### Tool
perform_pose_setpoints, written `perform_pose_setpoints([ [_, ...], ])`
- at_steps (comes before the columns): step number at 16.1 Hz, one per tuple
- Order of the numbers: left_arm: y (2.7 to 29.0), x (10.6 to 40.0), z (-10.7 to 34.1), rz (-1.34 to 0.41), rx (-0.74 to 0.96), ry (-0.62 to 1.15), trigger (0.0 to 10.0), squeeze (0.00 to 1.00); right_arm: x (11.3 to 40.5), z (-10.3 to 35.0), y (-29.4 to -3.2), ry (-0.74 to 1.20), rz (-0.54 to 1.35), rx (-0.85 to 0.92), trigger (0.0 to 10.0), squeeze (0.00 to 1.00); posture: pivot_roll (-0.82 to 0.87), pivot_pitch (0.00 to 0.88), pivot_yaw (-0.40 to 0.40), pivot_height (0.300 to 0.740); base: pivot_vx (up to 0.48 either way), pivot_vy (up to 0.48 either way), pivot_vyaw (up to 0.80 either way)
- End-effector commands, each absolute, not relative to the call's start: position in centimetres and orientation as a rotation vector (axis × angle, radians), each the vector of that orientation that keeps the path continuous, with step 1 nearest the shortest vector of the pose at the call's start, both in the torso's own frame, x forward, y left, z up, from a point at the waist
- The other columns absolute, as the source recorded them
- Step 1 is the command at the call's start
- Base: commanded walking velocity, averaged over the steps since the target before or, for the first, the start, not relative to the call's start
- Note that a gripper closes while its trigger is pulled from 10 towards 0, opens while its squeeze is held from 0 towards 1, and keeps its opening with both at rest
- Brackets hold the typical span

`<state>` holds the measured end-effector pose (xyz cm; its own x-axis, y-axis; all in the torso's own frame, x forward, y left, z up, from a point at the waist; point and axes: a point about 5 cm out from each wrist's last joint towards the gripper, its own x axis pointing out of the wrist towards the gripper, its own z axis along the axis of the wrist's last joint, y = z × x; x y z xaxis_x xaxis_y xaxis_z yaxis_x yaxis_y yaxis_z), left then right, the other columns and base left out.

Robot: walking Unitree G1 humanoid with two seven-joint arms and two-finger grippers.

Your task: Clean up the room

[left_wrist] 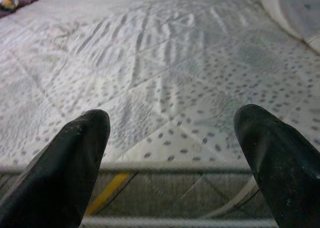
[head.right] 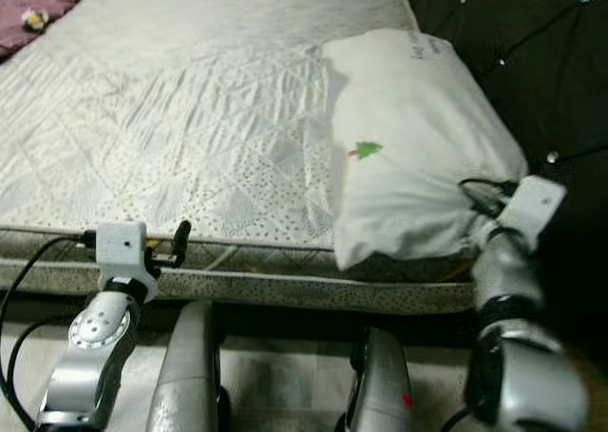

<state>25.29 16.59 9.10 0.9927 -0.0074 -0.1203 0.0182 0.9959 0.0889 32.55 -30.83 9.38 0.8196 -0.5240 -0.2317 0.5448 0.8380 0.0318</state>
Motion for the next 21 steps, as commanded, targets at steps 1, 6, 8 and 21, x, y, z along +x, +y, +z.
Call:
perform_pose_setpoints([
  [1,16.6,25.4,9.5,-0.026,0.102,0.112,10.0,0.00,32.0,7.5,-29.0,0.274,-0.526,0.096,0.0,0.00,0.06,0.000,0.011,0.529,0.000,0.000,0.00],
  [6,16.5,25.4,9.5,-0.026,0.103,0.113,10.0,0.00,31.8,6.2,-25.7,0.297,-0.422,0.107,0.0,0.00,0.08,0.000,-0.002,0.529,0.000,0.000,0.00],
  [8,16.7,25.3,9.5,-0.021,0.104,0.114,10.0,0.00,32.6,6.6,-24.9,0.301,-0.405,0.169,0.0,0.00,0.08,0.000,-0.006,0.529,0.000,0.000,0.00],
  [21,16.8,25.4,9.7,0.004,0.099,0.103,10.0,0.00,37.0,18.5,-32.2,0.130,-0.507,0.112,0.0,0.00,0.10,0.000,-0.022,0.529,0.000,0.000,0.00],
])
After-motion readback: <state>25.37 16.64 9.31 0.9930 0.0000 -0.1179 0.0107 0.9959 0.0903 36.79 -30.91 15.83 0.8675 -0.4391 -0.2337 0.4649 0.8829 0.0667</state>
